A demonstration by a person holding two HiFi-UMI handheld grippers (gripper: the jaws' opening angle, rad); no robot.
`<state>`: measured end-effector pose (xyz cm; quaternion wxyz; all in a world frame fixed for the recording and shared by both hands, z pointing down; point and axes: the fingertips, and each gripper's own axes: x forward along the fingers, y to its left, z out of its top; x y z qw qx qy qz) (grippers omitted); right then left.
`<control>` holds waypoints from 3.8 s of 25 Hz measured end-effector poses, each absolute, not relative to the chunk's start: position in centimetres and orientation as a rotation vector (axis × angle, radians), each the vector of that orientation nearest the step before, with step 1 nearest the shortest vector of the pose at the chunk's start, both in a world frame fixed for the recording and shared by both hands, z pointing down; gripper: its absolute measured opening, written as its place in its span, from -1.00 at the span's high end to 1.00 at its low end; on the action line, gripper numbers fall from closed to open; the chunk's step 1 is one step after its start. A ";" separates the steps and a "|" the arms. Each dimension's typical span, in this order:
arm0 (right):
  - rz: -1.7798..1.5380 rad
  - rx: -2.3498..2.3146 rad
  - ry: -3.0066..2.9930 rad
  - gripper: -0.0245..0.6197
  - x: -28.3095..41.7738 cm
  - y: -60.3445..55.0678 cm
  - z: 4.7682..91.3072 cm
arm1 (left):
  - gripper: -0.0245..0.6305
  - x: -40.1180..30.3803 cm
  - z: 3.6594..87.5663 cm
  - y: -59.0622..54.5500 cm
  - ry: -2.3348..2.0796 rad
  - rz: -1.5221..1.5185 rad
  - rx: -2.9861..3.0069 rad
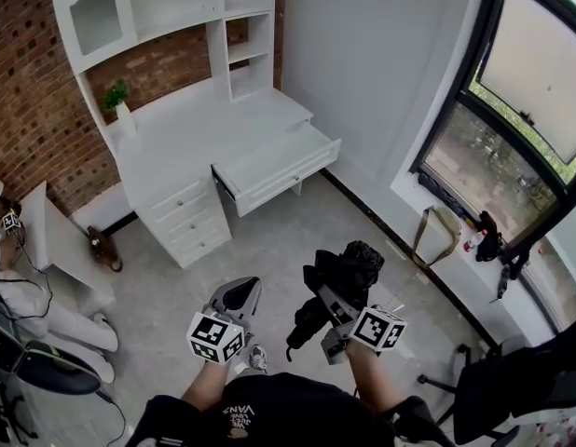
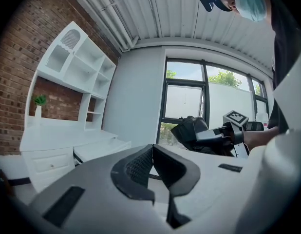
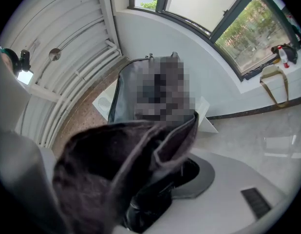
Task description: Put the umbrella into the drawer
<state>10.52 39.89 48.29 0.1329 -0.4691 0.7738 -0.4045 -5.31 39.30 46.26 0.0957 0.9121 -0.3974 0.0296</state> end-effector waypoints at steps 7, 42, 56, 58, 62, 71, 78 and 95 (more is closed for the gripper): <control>-1.146 -1.427 2.154 0.19 7.4 34.1 48.6 | 0.90 -8.8 46.4 32.7 -1.083 0.120 2.750; -1.289 -1.369 2.199 0.19 16.0 5.5 51.4 | 0.90 -1.4 48.2 6.0 -1.247 0.137 2.658; -1.360 -1.377 2.209 0.19 14.4 -3.8 54.0 | 0.90 -3.0 50.2 -3.2 -1.270 0.145 2.605; -1.358 -1.401 2.188 0.19 13.6 -5.5 54.2 | 0.90 -3.5 50.4 -5.3 -1.237 0.148 2.619; -1.350 -1.453 2.140 0.19 12.0 -9.0 54.3 | 0.90 -4.9 50.1 -9.7 -1.168 0.151 2.653; -1.313 -1.549 2.036 0.19 8.0 -16.2 54.3 | 0.90 -8.5 49.5 -18.0 -1.029 0.158 2.723; -1.324 -1.608 1.963 0.19 5.8 -20.0 55.7 | 0.90 -10.8 50.1 -21.8 -0.939 0.190 2.763; -1.537 -1.602 1.951 0.19 8.2 -30.7 62.9 | 0.90 -7.2 52.5 -28.2 -1.020 0.221 2.683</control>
